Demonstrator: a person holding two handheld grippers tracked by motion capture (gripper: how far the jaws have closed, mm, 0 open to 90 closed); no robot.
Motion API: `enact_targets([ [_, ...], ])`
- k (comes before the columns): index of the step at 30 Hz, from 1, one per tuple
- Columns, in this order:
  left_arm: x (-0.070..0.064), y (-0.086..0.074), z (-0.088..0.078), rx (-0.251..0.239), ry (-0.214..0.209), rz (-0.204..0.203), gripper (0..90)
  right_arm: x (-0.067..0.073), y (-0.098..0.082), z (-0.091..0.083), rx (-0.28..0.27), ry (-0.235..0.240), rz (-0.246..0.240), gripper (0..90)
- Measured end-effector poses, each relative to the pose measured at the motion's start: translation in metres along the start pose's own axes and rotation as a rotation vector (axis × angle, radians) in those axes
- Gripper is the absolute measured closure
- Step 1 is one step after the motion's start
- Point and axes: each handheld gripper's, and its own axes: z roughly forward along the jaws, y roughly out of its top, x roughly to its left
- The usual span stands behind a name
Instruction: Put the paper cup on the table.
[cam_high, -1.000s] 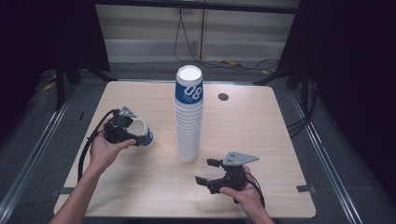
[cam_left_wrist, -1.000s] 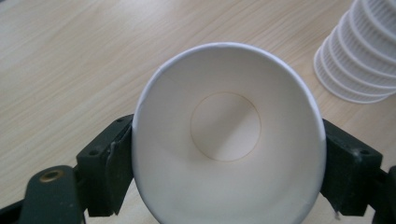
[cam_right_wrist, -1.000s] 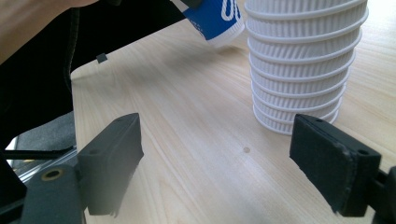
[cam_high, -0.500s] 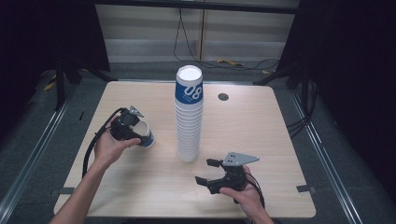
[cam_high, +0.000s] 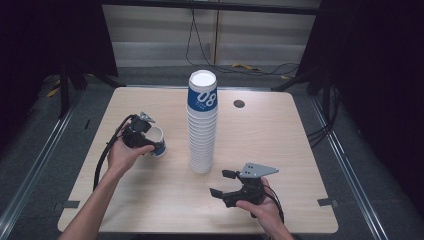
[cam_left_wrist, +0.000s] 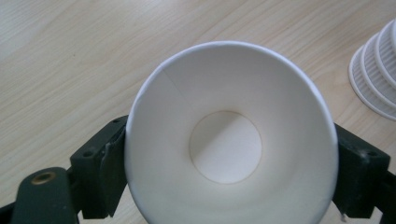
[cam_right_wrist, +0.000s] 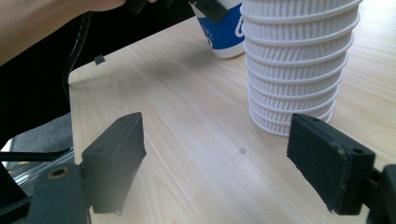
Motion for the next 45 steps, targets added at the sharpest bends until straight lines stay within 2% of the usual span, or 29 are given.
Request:
enact_targets([
  [4,0.0,-0.003,0.006,-0.028,-0.01,0.0,14.3,-0.001,0.0,0.0,0.0,0.001,-0.001,19.1],
  [8,0.001,-0.004,0.008,-0.023,-0.011,0.008,13.9,-0.001,0.0,0.001,0.001,0.001,-0.001,19.1],
  [10,0.001,-0.004,0.01,-0.019,0.013,0.004,14.2,-0.002,0.0,0.001,-0.003,-0.002,0.0,19.1],
  [11,0.001,-0.005,0.01,-0.016,0.01,0.008,14.4,-0.002,0.0,0.001,-0.003,-0.004,-0.001,19.0],
  [14,0.003,-0.009,0.01,-0.037,-0.001,-0.004,14.5,-0.002,0.0,0.001,-0.003,-0.005,-0.002,19.1],
  [18,0.005,-0.014,0.012,-0.033,-0.03,-0.032,15.8,-0.002,-0.001,0.001,-0.001,-0.012,-0.004,19.1],
  [20,0.005,-0.017,0.014,-0.024,-0.028,-0.04,15.9,-0.002,-0.001,0.001,0.0,-0.014,-0.002,19.1],
  [24,0.005,-0.026,0.017,-0.079,-0.044,-0.083,15.9,-0.003,-0.001,0.001,-0.006,-0.017,0.001,18.9],
  [26,0.007,-0.029,0.016,-0.078,-0.052,-0.074,15.9,-0.003,-0.001,0.001,-0.004,-0.017,0.003,18.8],
  [30,0.007,-0.037,0.015,-0.1,-0.056,-0.096,15.8,-0.002,-0.001,0.002,-0.003,-0.019,0.003,18.6],
  [33,0.007,-0.042,0.016,-0.105,-0.053,-0.101,15.9,-0.003,-0.002,0.002,-0.004,-0.021,0.003,18.5],
  [36,0.006,-0.046,0.017,-0.106,-0.054,-0.088,16.0,-0.002,-0.002,0.002,-0.001,-0.025,0.002,17.9],
  [39,0.006,-0.049,0.013,-0.133,-0.051,-0.067,16.0,-0.002,-0.002,0.002,-0.002,-0.029,0.006,16.3],
  [41,0.005,-0.05,0.011,-0.141,-0.049,-0.075,15.9,-0.003,-0.002,0.002,-0.005,-0.043,0.007,13.6],
  [45,0.004,-0.053,0.007,-0.154,-0.056,-0.073,15.8,-0.004,-0.002,0.0,-0.012,-0.075,0.025,13.6],
])
